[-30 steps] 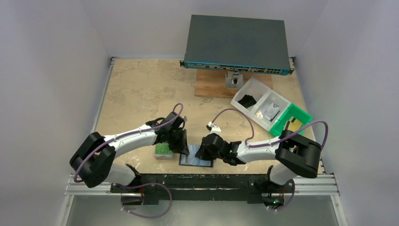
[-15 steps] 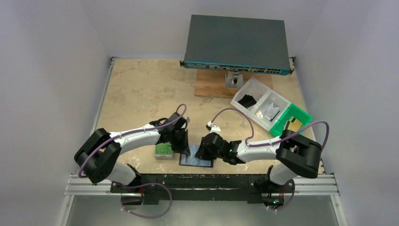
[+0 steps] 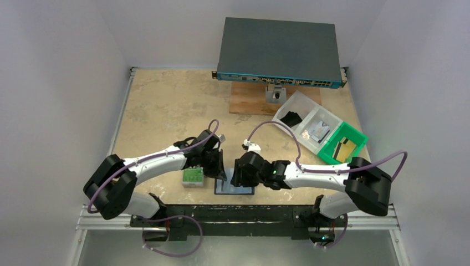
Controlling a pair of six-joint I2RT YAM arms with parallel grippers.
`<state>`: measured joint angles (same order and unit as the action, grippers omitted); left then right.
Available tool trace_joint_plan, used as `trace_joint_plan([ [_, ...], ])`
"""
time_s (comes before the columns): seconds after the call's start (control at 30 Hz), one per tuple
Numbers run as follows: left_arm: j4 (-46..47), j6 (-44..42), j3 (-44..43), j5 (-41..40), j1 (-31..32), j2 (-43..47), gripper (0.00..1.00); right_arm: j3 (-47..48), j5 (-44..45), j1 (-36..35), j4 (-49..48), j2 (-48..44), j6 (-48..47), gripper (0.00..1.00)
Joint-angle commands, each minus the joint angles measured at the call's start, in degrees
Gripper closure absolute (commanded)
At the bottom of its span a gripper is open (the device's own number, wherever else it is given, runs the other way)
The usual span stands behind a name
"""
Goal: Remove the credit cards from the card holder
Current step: Remove the credit card from the card holder.
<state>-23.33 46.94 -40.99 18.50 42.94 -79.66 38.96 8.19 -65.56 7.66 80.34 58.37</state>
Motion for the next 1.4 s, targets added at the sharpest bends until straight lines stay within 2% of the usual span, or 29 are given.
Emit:
trace_joint_plan([
  [0.0,1.6,-0.6,-2.4,2.6,0.9,1.6,0.98,3.3,4.0,-0.2,7.3,-2.6,-1.1,0.57],
  [0.37,4.7,1.9,-5.1,4.1,3.4,-0.9,0.74,2.5,10.6,0.0,14.2,-10.2,0.1,0.54],
  [0.77,10.6,4.2,-9.6,6.2,5.9,-9.7,0.69,0.1,12.7,0.3,17.9,-16.9,2.3,0.54],
  [1.13,13.9,5.6,-10.6,7.1,6.6,-17.2,0.62,-1.2,12.0,0.3,17.7,-17.8,3.4,0.54],
  [1.37,13.3,5.3,-11.2,6.8,6.6,-16.4,0.62,-0.5,11.2,0.3,17.4,-16.5,2.9,0.54],
])
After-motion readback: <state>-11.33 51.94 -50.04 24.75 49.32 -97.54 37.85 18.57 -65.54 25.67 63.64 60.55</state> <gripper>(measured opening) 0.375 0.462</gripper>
